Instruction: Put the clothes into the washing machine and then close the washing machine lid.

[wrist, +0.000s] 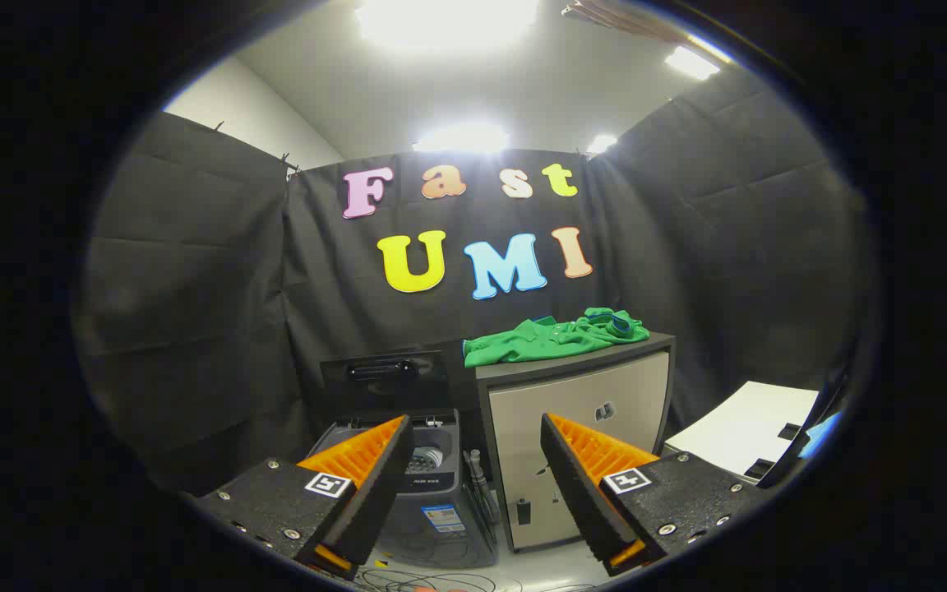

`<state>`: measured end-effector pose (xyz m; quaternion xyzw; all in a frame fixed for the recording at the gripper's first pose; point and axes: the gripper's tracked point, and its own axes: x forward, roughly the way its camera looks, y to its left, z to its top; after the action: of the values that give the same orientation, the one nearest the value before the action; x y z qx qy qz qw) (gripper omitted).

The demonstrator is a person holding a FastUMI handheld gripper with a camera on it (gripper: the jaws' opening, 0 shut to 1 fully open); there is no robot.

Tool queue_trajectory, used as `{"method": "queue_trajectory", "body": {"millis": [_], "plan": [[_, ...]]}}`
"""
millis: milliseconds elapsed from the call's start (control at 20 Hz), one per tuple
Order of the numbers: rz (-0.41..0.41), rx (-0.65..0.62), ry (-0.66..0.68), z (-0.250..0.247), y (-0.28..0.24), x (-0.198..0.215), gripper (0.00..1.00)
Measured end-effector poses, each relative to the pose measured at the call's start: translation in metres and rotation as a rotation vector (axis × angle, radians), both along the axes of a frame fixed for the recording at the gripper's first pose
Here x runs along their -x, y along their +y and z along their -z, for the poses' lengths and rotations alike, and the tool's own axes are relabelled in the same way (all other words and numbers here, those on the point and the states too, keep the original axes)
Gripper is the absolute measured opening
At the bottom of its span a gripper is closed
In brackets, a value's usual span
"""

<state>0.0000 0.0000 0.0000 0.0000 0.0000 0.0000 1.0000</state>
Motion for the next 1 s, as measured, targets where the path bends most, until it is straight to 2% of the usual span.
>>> {"method": "queue_trajectory", "body": {"millis": [1000], "plan": [[-0.023, 0.01, -0.006, -0.001, 0.007, 0.015, 0.96]]}}
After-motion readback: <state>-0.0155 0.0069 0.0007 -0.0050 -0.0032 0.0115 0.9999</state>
